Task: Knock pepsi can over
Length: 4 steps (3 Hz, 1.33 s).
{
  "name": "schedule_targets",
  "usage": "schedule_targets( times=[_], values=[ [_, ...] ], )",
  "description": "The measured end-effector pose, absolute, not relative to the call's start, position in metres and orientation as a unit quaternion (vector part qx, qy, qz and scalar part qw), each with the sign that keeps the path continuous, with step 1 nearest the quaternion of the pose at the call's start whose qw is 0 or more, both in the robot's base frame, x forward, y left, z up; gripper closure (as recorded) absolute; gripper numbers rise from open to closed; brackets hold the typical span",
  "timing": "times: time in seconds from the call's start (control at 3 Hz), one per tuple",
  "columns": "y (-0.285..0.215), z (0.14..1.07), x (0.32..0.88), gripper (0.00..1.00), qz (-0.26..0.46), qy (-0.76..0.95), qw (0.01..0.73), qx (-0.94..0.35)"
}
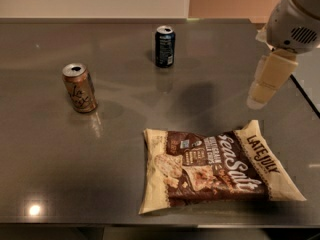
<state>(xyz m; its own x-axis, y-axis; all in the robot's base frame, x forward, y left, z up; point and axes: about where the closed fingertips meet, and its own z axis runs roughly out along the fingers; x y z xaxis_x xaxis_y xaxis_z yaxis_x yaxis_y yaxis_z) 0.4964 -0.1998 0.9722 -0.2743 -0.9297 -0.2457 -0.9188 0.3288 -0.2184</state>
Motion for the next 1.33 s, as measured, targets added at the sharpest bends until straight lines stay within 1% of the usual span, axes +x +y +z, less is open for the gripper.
schedule_targets(
  times=[1.0,1.33],
  values=[
    [-0.163,0.957,0.599,0.00,0.026,0.803,0.228,-0.550],
    [-0.154,0.950,0.629,0.00,0.033,0.805,0.238,-0.543]
  ],
)
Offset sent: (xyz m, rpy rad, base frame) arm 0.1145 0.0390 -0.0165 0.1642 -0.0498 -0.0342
